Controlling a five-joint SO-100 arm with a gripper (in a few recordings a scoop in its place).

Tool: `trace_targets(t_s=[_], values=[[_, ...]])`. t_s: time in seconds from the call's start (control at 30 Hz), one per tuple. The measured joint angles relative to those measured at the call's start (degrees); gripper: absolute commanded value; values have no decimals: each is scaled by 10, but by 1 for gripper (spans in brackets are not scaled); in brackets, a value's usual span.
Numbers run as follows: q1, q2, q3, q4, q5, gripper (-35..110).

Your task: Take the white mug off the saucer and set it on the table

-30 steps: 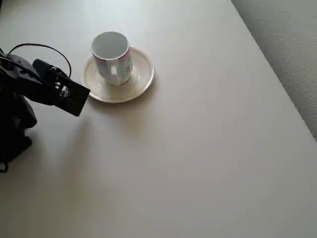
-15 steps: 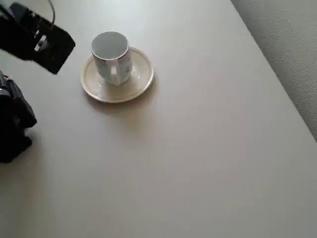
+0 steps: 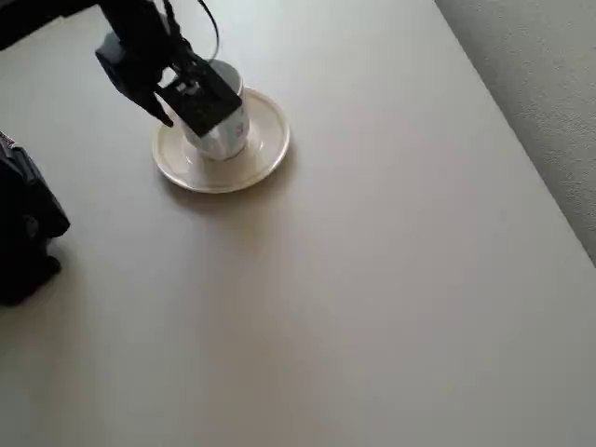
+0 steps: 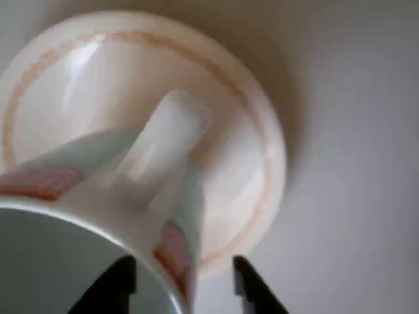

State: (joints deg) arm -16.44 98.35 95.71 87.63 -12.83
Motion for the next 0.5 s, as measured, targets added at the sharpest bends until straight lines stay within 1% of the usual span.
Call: trace_targets(t_s=[0.2,0.3,0.5], values=[[-2,-73,40,-76,0,6],[-1,-101,40,-105,4,-2],[-2,-109,41,-129,19,-2]])
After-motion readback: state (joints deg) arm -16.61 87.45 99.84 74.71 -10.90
